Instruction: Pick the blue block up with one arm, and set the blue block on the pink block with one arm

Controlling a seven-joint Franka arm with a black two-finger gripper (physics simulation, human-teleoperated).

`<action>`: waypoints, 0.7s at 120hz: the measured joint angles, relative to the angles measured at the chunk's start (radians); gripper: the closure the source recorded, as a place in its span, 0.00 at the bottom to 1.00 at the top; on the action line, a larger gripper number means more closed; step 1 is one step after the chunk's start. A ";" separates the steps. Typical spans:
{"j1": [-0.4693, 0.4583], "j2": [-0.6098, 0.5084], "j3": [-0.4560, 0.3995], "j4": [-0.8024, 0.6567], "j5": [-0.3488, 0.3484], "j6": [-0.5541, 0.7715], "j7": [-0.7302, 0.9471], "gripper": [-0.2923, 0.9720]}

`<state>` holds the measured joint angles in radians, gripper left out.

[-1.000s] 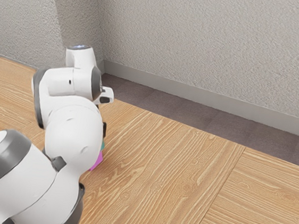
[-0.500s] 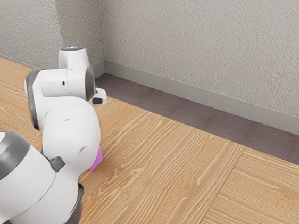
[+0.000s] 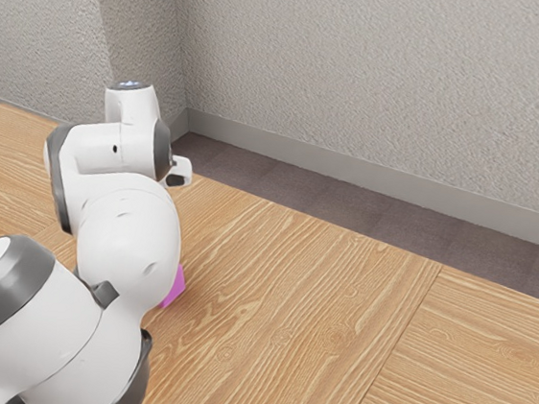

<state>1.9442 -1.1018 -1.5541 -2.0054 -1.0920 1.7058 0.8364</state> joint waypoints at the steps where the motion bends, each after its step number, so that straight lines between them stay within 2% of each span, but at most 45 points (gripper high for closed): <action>1: 0.000 0.000 0.000 0.000 0.000 0.000 0.000 0.50; 84: 0.004 -0.003 -0.011 0.006 -0.018 0.006 -0.080 0.50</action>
<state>1.9481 -1.1049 -1.5654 -1.9995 -1.1098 1.7117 0.7569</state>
